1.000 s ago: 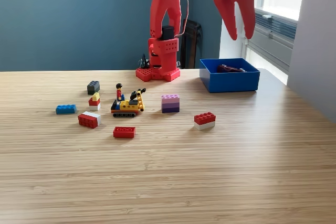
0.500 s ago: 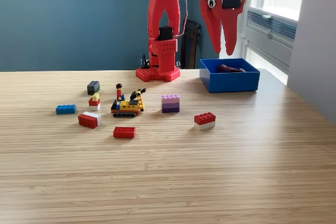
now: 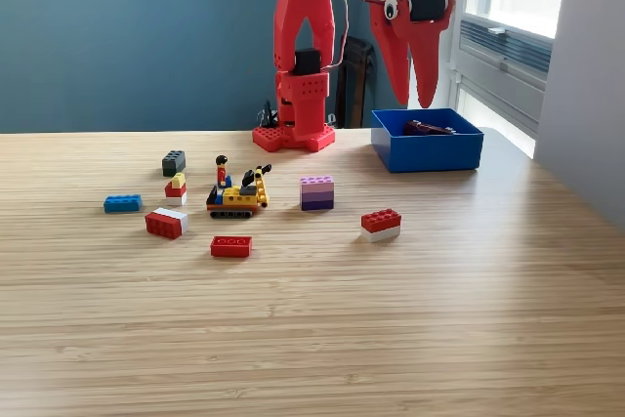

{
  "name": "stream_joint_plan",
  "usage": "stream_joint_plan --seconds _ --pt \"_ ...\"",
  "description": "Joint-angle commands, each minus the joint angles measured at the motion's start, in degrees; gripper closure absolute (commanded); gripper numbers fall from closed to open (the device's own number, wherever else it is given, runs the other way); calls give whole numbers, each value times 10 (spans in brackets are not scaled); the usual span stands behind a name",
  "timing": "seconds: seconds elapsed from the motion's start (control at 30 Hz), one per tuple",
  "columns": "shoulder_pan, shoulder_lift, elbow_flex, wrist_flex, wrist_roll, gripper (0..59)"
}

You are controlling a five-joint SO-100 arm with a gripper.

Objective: Grasp a lego block and put it in the bin.

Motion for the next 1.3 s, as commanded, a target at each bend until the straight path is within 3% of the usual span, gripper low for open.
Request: stream_joint_plan --seconds 0.03,1.03,1.3 --pt "0 12 -4 -11 3 422" --pt "117 12 88 -48 48 407" --pt "180 20 135 -99 -8 378"
